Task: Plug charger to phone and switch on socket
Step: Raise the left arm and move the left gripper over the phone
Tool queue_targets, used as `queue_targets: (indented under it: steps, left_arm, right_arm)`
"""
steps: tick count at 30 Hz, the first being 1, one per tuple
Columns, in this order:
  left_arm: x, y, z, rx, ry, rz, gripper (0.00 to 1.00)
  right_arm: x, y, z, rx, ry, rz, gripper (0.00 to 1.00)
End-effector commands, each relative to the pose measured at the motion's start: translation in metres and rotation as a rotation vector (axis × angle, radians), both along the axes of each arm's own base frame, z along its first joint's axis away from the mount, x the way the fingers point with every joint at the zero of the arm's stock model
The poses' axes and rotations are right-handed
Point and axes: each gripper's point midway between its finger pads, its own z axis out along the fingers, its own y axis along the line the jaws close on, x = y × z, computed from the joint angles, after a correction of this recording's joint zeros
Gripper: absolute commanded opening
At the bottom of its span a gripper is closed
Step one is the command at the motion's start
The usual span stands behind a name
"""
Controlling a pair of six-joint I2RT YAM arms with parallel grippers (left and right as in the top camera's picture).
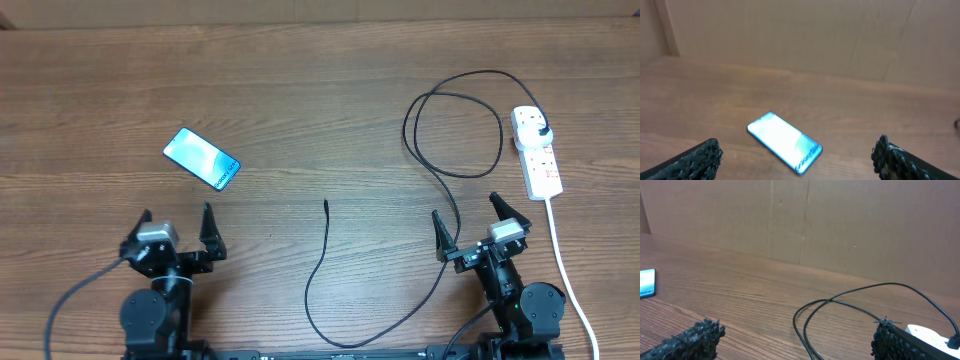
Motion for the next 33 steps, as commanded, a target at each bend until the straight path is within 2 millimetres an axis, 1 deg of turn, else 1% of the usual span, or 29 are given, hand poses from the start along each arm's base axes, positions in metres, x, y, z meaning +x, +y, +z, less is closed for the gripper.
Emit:
queue_targets:
  steps: [1,3,4,10,14,17,18,20,22,23,26,28,31,33]
  left_arm:
    - [0.003,0.005,0.039,-0.034,0.006,0.031,1.00]
    - [0.009,0.005,0.046,-0.042,0.051,0.033,1.00]
    - [0.019,0.006,0.054,-0.063,0.106,0.037,1.00]
    - [0.058,0.007,0.082,-0.162,0.266,0.060,1.00]
    - [0.090,0.001,0.098,-0.183,0.426,0.030,1.00]
    - [0.115,-0.012,0.105,-0.140,0.543,-0.062,1.00]
    - [0.125,-0.018,0.105,-0.152,0.571,-0.098,1.00]
    - [0.131,-0.028,0.099,-0.184,0.619,-0.156,1.00]
    - [0.135,-0.035,0.084,-0.211,0.682,-0.188,1.00]
    - [0.141,-0.038,0.074,-0.232,0.710,-0.203,0.99]
    - [0.153,-0.038,0.057,-0.265,0.746,-0.189,1.00]
    - [0.155,-0.031,0.045,-0.337,0.781,-0.095,1.00]
    - [0.155,-0.010,0.030,-0.436,0.813,0.113,1.00]
    - [0.153,-0.002,0.026,-0.480,0.825,0.200,1.00]
  right_arm:
    - [0.000,0.002,-0.002,-0.004,-0.003,0.009,1.00]
    - [0.000,0.002,-0.002,-0.004,-0.003,0.009,1.00]
    - [0.000,0.002,-0.002,-0.004,-0.003,0.009,1.00]
    - [0.000,0.002,-0.002,-0.004,-0.003,0.009,1.00]
    - [0.000,0.002,-0.002,-0.004,-0.003,0.009,1.00]
    - [0.000,0.002,-0.002,-0.004,-0.003,0.009,1.00]
    - [0.000,0.002,-0.002,-0.004,-0.003,0.009,1.00]
    - [0.000,0.002,-0.002,-0.004,-0.003,0.009,1.00]
    - [0.000,0.002,-0.002,-0.004,-0.003,0.009,1.00]
    - [0.000,0.002,-0.002,-0.004,-0.003,0.009,1.00]
    - [0.000,0.002,-0.002,-0.004,-0.003,0.009,1.00]
    - [0.000,0.002,-0.002,-0.004,-0.003,0.009,1.00]
    - [0.000,0.002,-0.002,-0.004,-0.003,0.009,1.00]
    - [0.000,0.002,-0.002,-0.004,-0.003,0.009,1.00]
